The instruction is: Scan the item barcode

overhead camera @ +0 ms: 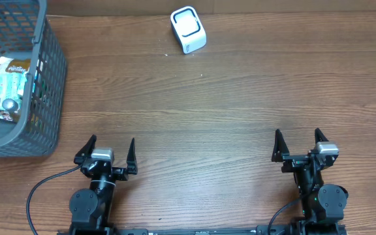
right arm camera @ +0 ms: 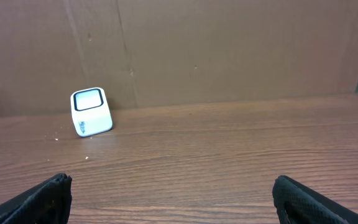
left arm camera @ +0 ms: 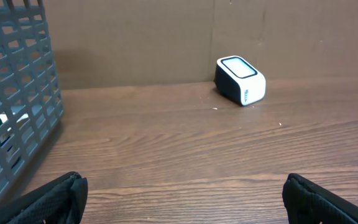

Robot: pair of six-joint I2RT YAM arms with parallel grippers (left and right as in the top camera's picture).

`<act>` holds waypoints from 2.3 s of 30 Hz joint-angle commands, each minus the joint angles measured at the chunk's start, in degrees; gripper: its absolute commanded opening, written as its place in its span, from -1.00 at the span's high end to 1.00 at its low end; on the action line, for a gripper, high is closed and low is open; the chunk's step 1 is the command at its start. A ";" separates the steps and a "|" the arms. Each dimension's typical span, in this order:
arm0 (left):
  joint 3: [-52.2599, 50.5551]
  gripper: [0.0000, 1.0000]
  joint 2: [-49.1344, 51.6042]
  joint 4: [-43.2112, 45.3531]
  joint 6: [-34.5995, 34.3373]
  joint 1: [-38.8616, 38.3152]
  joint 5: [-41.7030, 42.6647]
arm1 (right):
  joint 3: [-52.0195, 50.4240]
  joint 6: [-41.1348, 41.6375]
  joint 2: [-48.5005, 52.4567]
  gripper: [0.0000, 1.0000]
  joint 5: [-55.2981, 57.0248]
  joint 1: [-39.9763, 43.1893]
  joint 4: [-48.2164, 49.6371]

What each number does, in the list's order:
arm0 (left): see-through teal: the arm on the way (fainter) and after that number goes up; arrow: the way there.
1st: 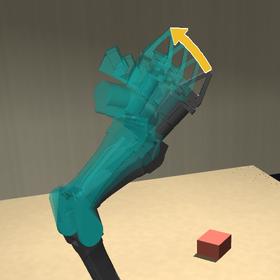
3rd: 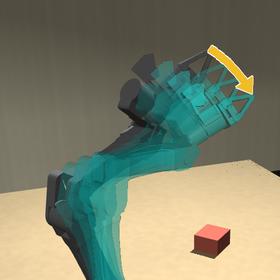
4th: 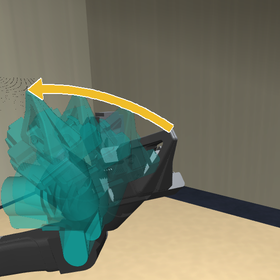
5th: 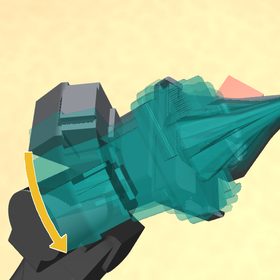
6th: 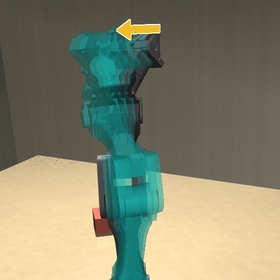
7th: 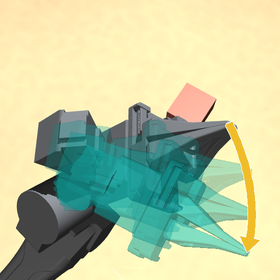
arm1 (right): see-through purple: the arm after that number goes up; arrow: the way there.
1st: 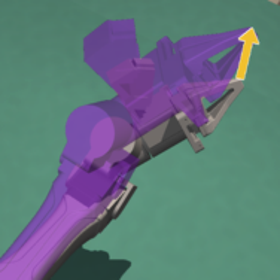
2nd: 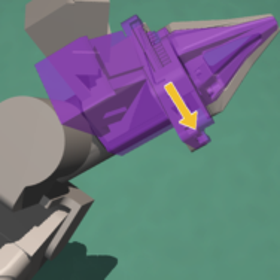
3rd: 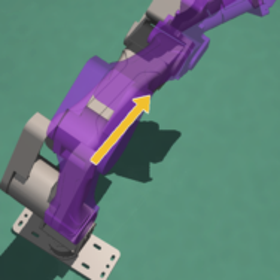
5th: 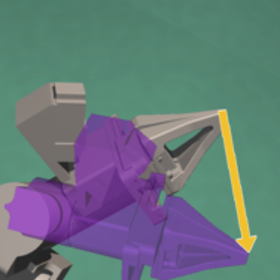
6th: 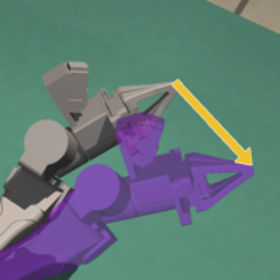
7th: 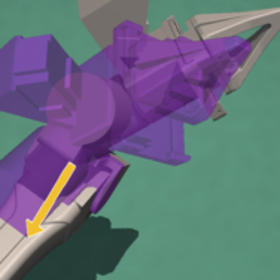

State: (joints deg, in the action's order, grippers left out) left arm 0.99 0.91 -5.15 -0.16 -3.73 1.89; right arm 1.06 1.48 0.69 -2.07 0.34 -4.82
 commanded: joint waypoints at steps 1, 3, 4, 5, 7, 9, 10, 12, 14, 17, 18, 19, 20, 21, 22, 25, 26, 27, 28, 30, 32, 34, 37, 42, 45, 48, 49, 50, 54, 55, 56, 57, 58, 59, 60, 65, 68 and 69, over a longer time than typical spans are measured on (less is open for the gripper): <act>-0.28 -0.99 -0.66 1.60 1.03 0.24 -1.73 | -0.59 -0.22 -0.50 -1.00 0.72 -0.24 0.04; -0.22 -0.99 -0.66 5.42 0.81 0.24 0.42 | -0.59 -0.22 -0.50 -1.00 0.74 -0.24 0.04; -0.07 -0.99 -0.66 8.28 0.83 0.24 1.81 | -0.59 -0.22 -0.50 -1.00 0.74 -0.24 0.04; 0.31 -0.99 -0.66 10.71 0.81 0.24 2.93 | -0.59 -0.22 -0.50 -1.00 0.74 -0.24 0.04; 2.62 -0.99 -0.66 13.66 0.74 0.24 4.48 | -0.59 -0.22 -0.50 -1.00 0.74 -0.24 0.04; 6.97 -1.00 -0.63 12.74 0.15 0.24 4.57 | -0.59 -0.22 -0.50 -1.00 0.72 -0.24 0.04; 9.94 -1.00 -0.50 11.26 0.17 0.24 4.55 | -0.59 -0.22 -0.50 -1.00 0.74 -0.24 0.04; 16.48 -0.99 0.52 7.34 0.22 0.24 4.26 | -0.59 -0.22 -0.50 -1.00 0.74 -0.24 0.07; 24.26 -0.99 2.97 1.53 0.22 0.24 2.60 | -0.59 -0.22 -0.50 -1.00 0.74 -0.24 0.04; 39.76 -1.00 10.51 -11.96 0.22 0.24 -1.95 | -0.59 -0.22 -0.50 -1.00 0.74 -0.24 0.04; 45.38 -0.99 13.92 -16.90 0.37 0.24 -3.19 | -0.59 -0.22 -0.50 -1.00 0.74 -0.24 0.04; 50.36 -1.00 17.16 -21.05 0.74 0.24 -3.87 | -0.59 -0.22 -0.50 -1.00 0.74 -0.24 0.04; 56.19 -1.00 21.20 -25.79 1.75 0.24 -3.91 | -0.59 -0.22 -0.50 -1.00 0.74 -0.24 0.07; 62.12 -1.00 25.53 -30.62 2.38 0.24 -3.93 | -0.59 -0.22 -0.50 -1.00 0.74 -0.24 0.04; 67.10 -1.00 29.35 -34.67 2.86 0.24 -3.85 | -0.59 -0.22 -0.50 -1.00 0.74 -0.24 0.04; 84.08 -0.99 42.86 -48.46 3.74 0.24 -3.85 | -0.59 -0.22 -0.50 -1.00 0.74 -0.24 0.04; 87.84 -0.99 45.92 -51.54 3.98 0.24 -3.82 | -0.59 -0.22 -0.50 -1.00 0.74 -0.24 0.04; 92.76 -0.99 50.07 -55.56 3.98 0.24 -3.78 | -0.59 -0.22 -0.50 -1.00 0.74 -0.24 0.04; 97.09 -0.99 53.86 -58.82 3.52 0.24 -3.15 | -0.59 -0.22 -0.50 -1.00 0.74 -0.24 0.04; 103.21 -0.99 59.98 -61.90 3.37 0.22 -0.15 | -0.59 -0.22 -0.50 -1.00 0.74 -0.24 0.04; 106.62 -0.99 64.72 -62.34 3.34 0.22 2.58 | -0.59 -0.22 -0.50 -1.00 0.74 -0.24 0.04; 107.60 -0.99 68.06 -62.31 3.37 0.22 5.31 | -0.59 -0.22 -0.50 -1.00 0.74 -0.24 0.04; 107.60 -0.99 72.04 -62.34 3.52 0.22 5.99 | -0.59 -0.22 -0.50 -1.00 0.74 -0.24 0.07; 107.60 -0.99 76.41 -61.55 -2.19 2.54 -1.11 | -0.59 -0.22 -0.50 -1.00 0.72 -0.24 0.07; 107.60 -0.99 77.64 -61.48 -2.93 7.65 -2.32 | -0.59 -0.22 -0.50 -1.00 0.74 -0.24 0.04; 107.58 -0.99 78.03 -62.03 -3.28 14.03 -2.29 | -0.59 -0.22 -0.50 -1.00 0.74 -0.24 0.07; 107.58 -0.99 78.12 -62.20 -3.26 16.50 -2.27 | -0.59 -0.22 -0.50 -1.00 0.74 -0.24 0.04; 107.56 -0.99 78.23 -62.36 -3.26 19.06 -2.27 | -0.59 -0.22 -0.50 -1.00 0.74 -0.24 0.04; 107.47 -0.99 78.60 -63.52 -2.56 27.23 -2.36 | -0.59 -0.22 -0.50 -1.00 0.74 -0.24 0.04; 107.47 -0.99 78.73 -63.78 -2.51 29.14 -2.36 | -0.59 -0.22 -0.50 -1.00 0.74 -0.24 0.04; 107.47 -0.99 78.90 -64.02 -2.16 30.71 -2.36 | -0.59 -0.22 -0.50 -1.00 0.74 -0.24 0.07; 107.40 -0.99 79.25 -64.08 -1.22 32.33 -2.36 | -0.59 -0.22 -0.50 -1.00 0.74 -0.24 0.04; 107.19 -0.99 79.73 -64.08 -0.37 33.62 -2.36 | -0.59 -0.22 -0.50 -1.00 0.74 -0.24 0.04; 106.95 -0.99 80.26 -64.06 0.39 34.53 -2.38 | -0.59 -0.22 -0.50 -1.00 0.74 -0.24 0.04; 106.73 -0.99 81.05 -64.08 1.20 35.43 -2.38 | -0.59 -0.22 -0.50 -1.00 0.74 -0.24 0.04; 106.29 -0.99 87.01 -64.87 3.26 37.97 -2.54 | -0.59 -0.22 -0.50 -1.00 0.74 -0.24 0.07; 106.29 -0.99 91.54 -64.74 5.01 38.49 -2.54 | -0.59 -0.22 -0.50 -1.00 0.74 -0.24 0.04; 106.29 -1.00 92.91 -64.83 5.44 38.66 -2.54 | -0.59 -0.22 -0.50 -1.00 0.74 -0.24 0.04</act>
State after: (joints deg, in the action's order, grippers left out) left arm 107.24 90.06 -69.80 2.09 34.30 -0.36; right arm 1.06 1.50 0.62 -2.04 0.34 -5.13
